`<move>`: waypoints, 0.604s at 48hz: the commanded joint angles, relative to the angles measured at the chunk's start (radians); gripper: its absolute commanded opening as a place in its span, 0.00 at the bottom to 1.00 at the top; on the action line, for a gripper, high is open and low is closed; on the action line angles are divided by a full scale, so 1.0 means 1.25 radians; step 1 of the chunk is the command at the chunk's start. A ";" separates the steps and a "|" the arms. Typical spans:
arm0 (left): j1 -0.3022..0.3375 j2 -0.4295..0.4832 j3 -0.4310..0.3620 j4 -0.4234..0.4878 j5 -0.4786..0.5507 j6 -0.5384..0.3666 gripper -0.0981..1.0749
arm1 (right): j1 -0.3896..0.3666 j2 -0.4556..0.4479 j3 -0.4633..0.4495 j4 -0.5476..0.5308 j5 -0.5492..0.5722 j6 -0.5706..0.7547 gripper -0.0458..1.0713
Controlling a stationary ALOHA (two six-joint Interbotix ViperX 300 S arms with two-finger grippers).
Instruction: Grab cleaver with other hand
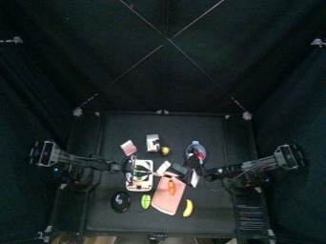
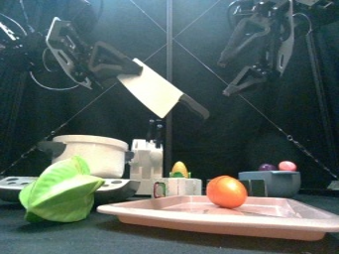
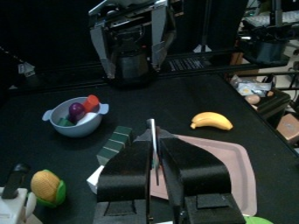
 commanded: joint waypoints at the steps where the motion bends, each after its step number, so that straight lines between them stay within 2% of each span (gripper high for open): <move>1: 0.000 -0.009 -0.010 -0.001 -0.007 0.000 0.50 | -0.002 -0.016 -0.026 0.021 0.000 -0.001 0.97; 29: 0.000 -0.009 -0.010 -0.036 -0.007 0.001 0.50 | 0.005 -0.010 0.010 -0.001 -0.001 -0.006 0.97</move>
